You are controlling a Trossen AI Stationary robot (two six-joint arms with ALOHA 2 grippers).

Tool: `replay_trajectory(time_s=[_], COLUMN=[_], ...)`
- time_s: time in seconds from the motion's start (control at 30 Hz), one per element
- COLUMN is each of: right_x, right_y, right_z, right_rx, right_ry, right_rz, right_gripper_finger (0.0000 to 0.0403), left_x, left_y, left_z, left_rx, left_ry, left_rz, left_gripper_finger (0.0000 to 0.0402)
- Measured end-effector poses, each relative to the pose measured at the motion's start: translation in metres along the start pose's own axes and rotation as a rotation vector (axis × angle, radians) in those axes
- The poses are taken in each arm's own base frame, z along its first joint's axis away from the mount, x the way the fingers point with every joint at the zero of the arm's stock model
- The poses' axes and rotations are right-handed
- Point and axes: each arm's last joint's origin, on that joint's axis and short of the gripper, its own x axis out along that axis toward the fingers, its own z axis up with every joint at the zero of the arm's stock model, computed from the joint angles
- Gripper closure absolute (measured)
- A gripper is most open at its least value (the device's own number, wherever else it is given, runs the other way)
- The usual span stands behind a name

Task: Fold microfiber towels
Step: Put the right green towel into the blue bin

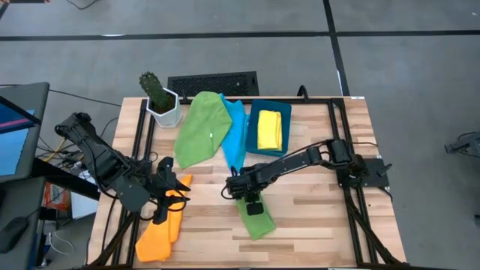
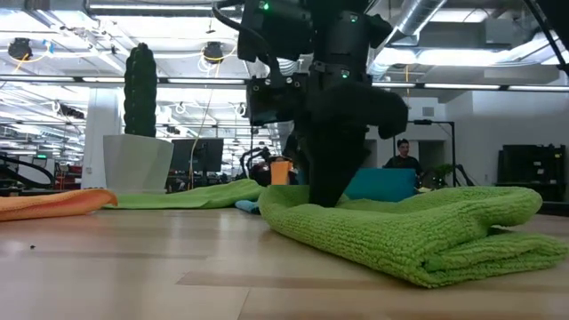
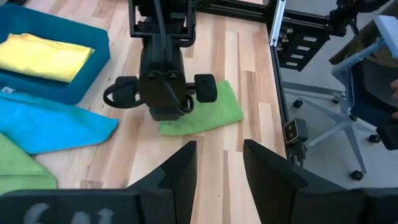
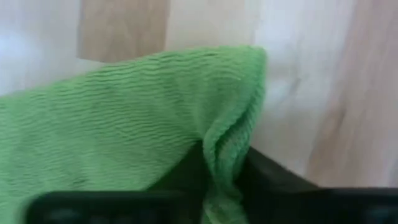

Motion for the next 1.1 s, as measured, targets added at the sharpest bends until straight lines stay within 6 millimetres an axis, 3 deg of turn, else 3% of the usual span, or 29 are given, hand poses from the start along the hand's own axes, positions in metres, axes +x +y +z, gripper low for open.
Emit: replay_trajectory(time_s=[0.07,0.2,0.33,0.5,0.73,0.97,1.1], right_x=[-0.002,-0.007,-0.030,-0.084,-0.136,-0.172,-0.183], right_y=[0.000,-0.005,-0.016,-0.044,-0.077,-0.119,-0.155], right_z=[0.001,0.006,0.007,0.000,-0.026,-0.061,-0.083], right_rx=[0.028,0.128,0.184,0.271,0.389,0.505,0.503], right_ry=[0.001,0.002,-0.042,-0.130,-0.157,-0.135,-0.115], right_rz=[0.013,0.024,0.035,0.002,-0.061,-0.144,-0.164], right_gripper_finger=[0.0379,0.0379,0.0379,0.0380,0.0380,0.0380,0.0380], left_x=[0.000,0.000,-0.002,-0.011,-0.029,-0.043,-0.049], left_y=[0.000,0.001,0.001,0.003,0.013,0.029,0.037], left_z=[0.000,-0.001,-0.002,-0.003,-0.006,-0.010,-0.010], left_rx=[0.000,0.007,-0.002,-0.006,0.060,0.131,0.177], left_ry=[0.000,0.019,0.042,0.045,0.047,0.044,-0.018], left_rz=[0.000,-0.002,-0.032,-0.082,-0.093,-0.026,0.056], left_gripper_finger=[0.0278,0.0278,0.0278,0.0278,0.0278,0.0278,0.0278])
